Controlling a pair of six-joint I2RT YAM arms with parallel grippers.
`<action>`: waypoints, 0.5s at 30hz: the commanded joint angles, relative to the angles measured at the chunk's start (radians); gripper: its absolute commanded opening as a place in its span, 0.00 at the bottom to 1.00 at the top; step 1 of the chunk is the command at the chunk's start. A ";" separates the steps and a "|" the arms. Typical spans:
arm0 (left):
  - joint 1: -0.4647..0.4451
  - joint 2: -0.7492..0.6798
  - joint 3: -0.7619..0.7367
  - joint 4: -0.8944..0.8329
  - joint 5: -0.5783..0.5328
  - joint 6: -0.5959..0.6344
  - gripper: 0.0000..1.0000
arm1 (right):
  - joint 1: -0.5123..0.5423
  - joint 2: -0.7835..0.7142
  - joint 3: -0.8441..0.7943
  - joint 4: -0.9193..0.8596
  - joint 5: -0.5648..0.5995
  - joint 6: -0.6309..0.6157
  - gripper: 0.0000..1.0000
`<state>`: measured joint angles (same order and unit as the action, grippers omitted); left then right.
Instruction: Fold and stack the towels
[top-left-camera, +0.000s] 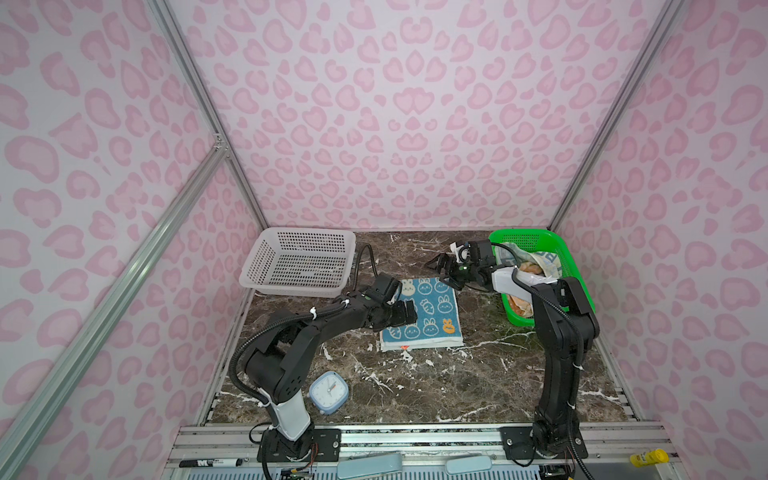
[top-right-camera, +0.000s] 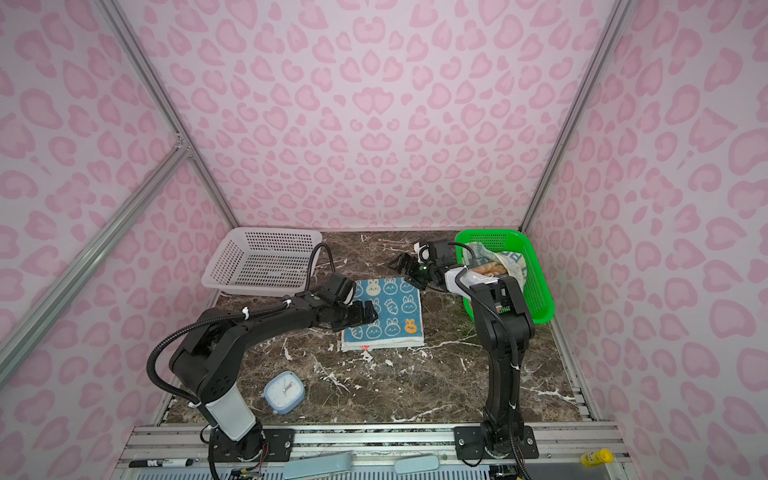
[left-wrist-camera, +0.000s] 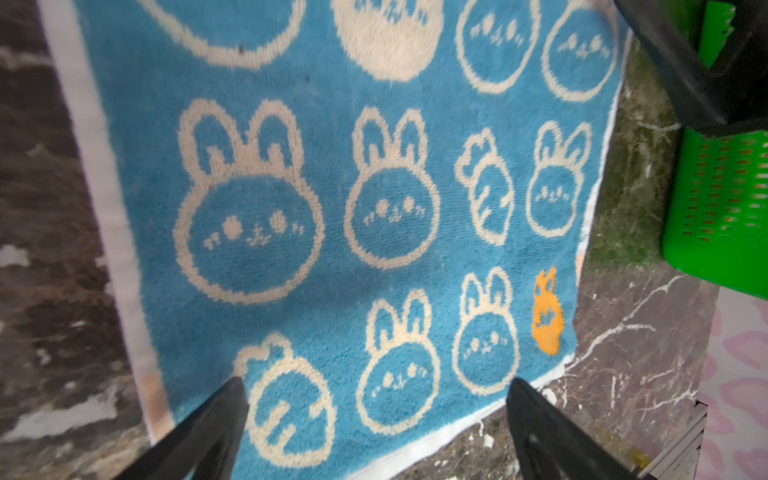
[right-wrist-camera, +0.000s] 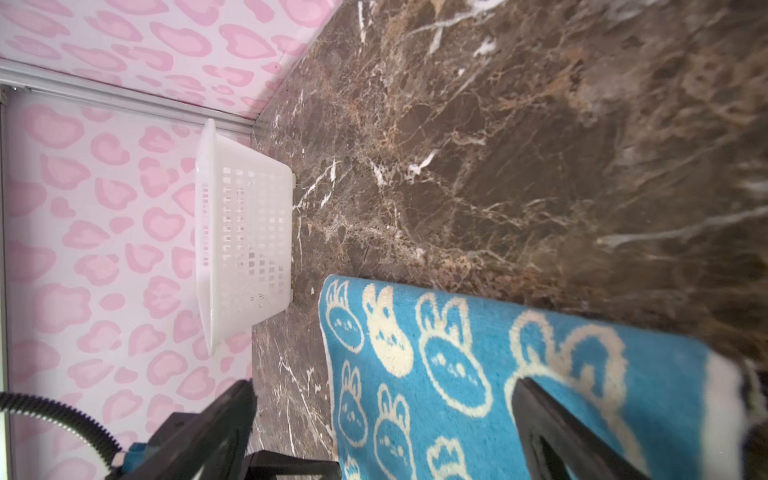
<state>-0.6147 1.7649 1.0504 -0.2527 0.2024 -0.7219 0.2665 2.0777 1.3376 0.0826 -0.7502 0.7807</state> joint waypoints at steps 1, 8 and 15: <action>0.001 0.020 -0.018 0.019 0.011 -0.002 0.98 | -0.002 0.049 0.019 0.066 -0.017 0.023 0.98; 0.003 0.017 -0.076 0.000 -0.015 0.045 0.98 | -0.026 0.119 0.034 0.056 -0.046 -0.045 0.98; 0.004 -0.007 -0.107 -0.015 -0.030 0.087 0.98 | -0.038 0.131 0.096 -0.091 -0.017 -0.159 0.98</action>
<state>-0.6136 1.7481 0.9577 -0.1520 0.2050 -0.6552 0.2325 2.1944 1.4189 0.0883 -0.8036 0.6918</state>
